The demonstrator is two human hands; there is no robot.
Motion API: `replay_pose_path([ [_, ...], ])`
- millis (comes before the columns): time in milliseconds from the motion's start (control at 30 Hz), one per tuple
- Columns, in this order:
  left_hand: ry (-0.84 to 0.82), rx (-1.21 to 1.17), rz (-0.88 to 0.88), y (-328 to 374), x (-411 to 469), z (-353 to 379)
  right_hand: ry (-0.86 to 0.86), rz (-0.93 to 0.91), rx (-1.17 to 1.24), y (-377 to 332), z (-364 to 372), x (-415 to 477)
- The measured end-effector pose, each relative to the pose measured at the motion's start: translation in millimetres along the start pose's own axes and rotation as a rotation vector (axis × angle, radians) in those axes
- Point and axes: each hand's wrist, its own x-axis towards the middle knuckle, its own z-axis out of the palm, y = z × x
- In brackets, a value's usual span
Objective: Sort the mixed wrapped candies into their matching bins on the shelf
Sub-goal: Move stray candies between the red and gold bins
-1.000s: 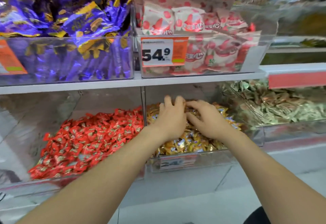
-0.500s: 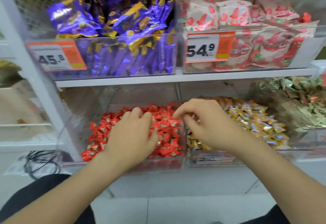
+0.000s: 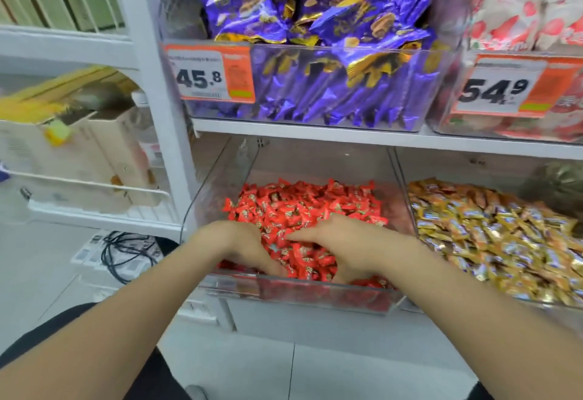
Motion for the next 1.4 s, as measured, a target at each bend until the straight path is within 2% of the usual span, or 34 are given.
replay_pose_path([
  [67,-0.064,-0.052,0.036,-5,9,-5,-0.005,-0.019,-0.008,-7,7,16],
  [200,-0.019,-0.177,0.132,-6,27,2,0.076,0.059,0.016,-15,6,26],
  [300,0.148,-0.085,0.236,-3,36,8,0.228,0.168,0.084,-8,0,29],
  [400,0.322,-0.11,0.353,-11,46,8,0.357,0.333,0.197,7,-14,26],
  [533,0.535,-0.03,0.426,-18,49,6,0.378,0.419,0.196,19,-25,12],
  [633,0.628,0.104,0.39,-18,36,4,0.379,0.411,0.065,15,-25,3],
  [700,0.686,0.112,0.43,-19,27,0,0.43,0.41,-0.063,5,-28,-2],
  [767,0.604,0.024,0.466,-19,21,-2,0.537,0.309,-0.113,-5,-29,-2],
  [833,0.416,-0.028,0.45,-22,19,-1,0.566,0.118,0.058,-16,-26,3],
  [900,0.336,0.035,0.441,-22,21,8,0.39,-0.06,0.333,-29,-19,9],
  [933,0.339,0.073,0.438,-22,24,12,0.294,-0.139,0.379,-35,-15,13],
  [1000,0.355,0.098,0.424,-24,28,18,0.198,-0.238,0.295,-38,-1,23],
  [1067,0.358,0.09,0.416,-25,31,21,0.205,-0.225,0.123,-33,4,30],
  [1167,0.337,0.089,0.422,-24,33,22,0.245,-0.084,-0.045,-26,-7,26],
  [1300,0.341,0.017,0.414,-18,40,24,0.306,0.047,-0.173,-18,-13,16],
  [1400,0.328,-0.013,0.404,-13,42,23,0.297,0.186,-0.181,-15,-16,11],
])
